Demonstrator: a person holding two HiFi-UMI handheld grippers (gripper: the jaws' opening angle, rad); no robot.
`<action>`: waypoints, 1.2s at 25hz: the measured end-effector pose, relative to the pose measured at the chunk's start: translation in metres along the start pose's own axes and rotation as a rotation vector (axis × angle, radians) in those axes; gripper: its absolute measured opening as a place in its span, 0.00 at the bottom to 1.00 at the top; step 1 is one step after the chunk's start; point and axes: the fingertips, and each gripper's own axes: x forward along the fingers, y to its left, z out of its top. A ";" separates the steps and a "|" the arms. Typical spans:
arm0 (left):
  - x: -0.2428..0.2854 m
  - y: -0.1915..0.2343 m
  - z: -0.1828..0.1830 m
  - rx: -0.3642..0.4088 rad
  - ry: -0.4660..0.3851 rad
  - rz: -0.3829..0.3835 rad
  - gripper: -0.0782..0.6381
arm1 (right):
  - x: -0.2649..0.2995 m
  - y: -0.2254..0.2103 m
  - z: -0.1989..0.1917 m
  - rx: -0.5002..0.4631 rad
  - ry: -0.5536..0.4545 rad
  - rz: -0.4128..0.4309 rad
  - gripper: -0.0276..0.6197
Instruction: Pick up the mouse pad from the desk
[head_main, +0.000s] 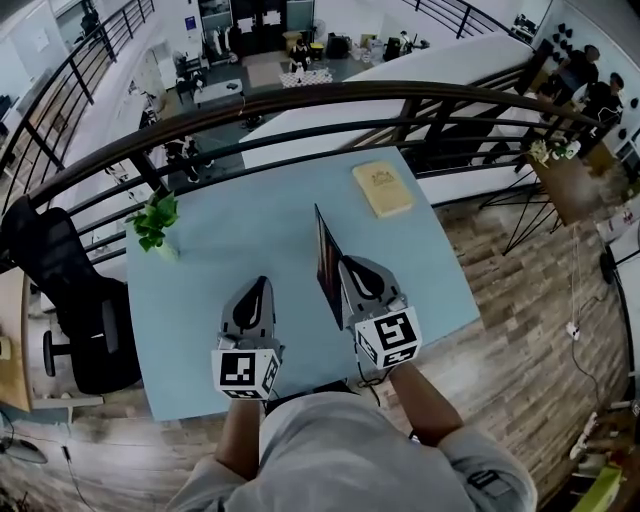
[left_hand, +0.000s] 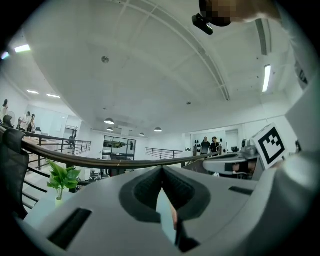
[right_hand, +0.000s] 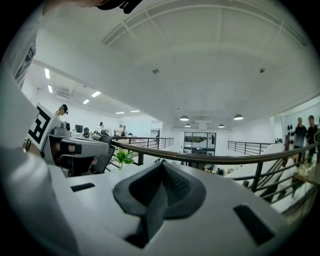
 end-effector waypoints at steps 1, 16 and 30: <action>-0.001 0.001 0.002 0.003 -0.002 0.001 0.13 | 0.000 0.000 0.002 -0.001 -0.002 -0.002 0.06; -0.003 0.002 0.004 0.008 0.000 -0.003 0.13 | -0.002 0.001 0.010 -0.008 -0.009 -0.013 0.06; -0.002 0.003 0.003 -0.003 0.002 0.003 0.13 | 0.002 0.004 0.012 -0.013 -0.007 -0.001 0.06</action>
